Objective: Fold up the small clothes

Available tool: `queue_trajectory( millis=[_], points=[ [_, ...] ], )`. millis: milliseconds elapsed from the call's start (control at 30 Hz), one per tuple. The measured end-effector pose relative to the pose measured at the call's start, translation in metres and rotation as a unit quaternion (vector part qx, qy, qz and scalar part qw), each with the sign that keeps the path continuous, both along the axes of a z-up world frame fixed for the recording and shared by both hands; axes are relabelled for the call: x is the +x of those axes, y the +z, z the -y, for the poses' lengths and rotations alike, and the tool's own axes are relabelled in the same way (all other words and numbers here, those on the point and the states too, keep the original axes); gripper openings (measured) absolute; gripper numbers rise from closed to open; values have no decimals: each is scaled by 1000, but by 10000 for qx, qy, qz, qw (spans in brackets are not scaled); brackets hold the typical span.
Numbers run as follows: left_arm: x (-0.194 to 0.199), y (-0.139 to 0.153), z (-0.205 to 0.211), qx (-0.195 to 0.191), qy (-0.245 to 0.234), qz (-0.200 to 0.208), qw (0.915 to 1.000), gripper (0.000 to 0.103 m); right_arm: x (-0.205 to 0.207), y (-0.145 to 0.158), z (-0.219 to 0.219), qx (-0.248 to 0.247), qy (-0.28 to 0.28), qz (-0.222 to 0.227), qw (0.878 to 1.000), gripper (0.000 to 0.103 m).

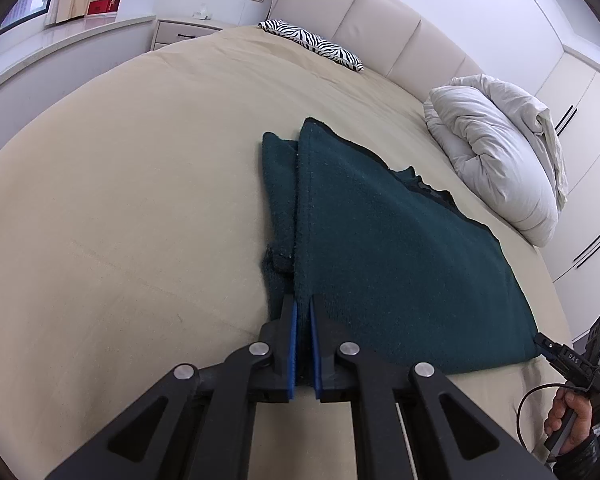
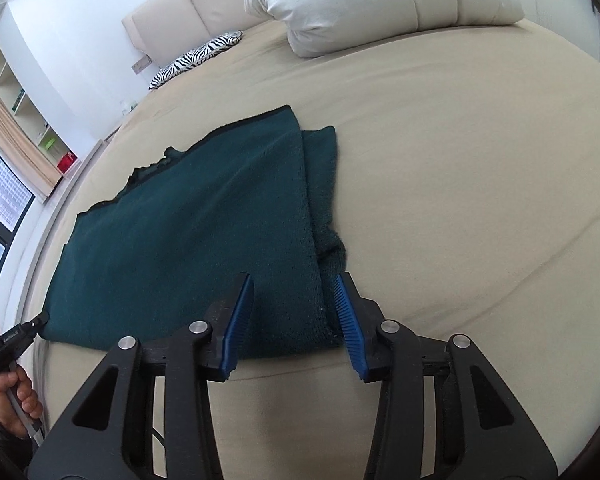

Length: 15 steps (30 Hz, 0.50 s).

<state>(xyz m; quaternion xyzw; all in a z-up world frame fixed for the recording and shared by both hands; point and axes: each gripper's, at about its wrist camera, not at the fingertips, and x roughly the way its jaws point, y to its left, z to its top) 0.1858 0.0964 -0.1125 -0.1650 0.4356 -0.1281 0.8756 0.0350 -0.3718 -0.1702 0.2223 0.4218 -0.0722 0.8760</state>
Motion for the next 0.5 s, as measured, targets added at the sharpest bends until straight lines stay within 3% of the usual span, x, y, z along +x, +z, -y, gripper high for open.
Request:
queue_trajectory(
  millis=[67, 200, 267, 500],
  points=[
    [0, -1, -1, -25, 13, -15, 10000, 7, 1, -3, -2, -38, 58, -48, 10000, 40],
    [-1, -1, -1, -53, 7, -3, 10000, 7, 2, -6, -3, -117, 49, -112, 9999, 17],
    [-2, 0, -2, -63, -10, 8, 10000, 7, 1, -6, -1, -111, 26, -114, 9999, 10],
    [-11, -4, -9, -123, -29, -22, 9999, 7, -5, -4, -2, -89, 24, -138, 9999, 7]
  ],
)
